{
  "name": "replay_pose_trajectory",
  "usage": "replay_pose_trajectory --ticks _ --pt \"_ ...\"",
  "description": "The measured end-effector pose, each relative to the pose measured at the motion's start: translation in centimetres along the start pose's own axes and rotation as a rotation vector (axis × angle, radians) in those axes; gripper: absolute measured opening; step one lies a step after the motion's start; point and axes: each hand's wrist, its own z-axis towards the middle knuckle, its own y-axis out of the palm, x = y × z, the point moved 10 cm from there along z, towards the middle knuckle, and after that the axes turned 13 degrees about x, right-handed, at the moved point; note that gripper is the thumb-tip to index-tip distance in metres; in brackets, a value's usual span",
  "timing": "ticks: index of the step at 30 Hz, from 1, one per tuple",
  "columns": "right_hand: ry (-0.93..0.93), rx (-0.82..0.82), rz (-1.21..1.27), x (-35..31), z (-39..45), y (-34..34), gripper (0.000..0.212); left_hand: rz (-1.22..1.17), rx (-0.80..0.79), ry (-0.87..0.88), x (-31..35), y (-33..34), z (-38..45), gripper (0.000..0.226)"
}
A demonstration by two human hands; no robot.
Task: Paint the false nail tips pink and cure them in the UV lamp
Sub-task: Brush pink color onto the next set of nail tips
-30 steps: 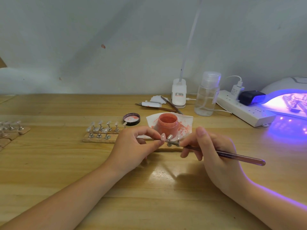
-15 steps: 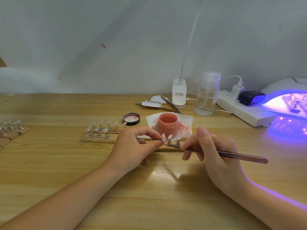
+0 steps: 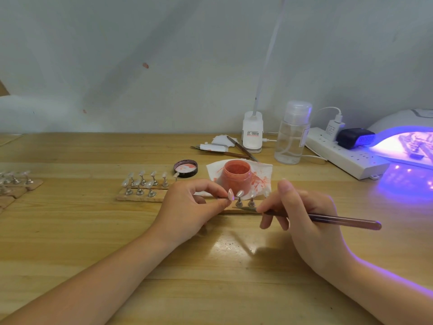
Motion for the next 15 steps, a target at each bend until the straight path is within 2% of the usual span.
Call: replay_pose_trajectory --ticks 6,11,15 --pt "-0.053 -0.012 -0.149 -0.27 0.47 0.38 0.034 0.024 0.006 -0.001 0.08 -0.10 -0.01 0.015" --pt "-0.010 -0.028 -0.041 -0.06 0.02 0.39 0.044 0.036 -0.002 0.004 0.24 -0.03 -0.05 0.015" --pt "-0.019 0.001 -0.037 -0.22 0.16 0.07 0.042 0.028 0.004 -0.008 0.21 -0.10 -0.07 0.014"
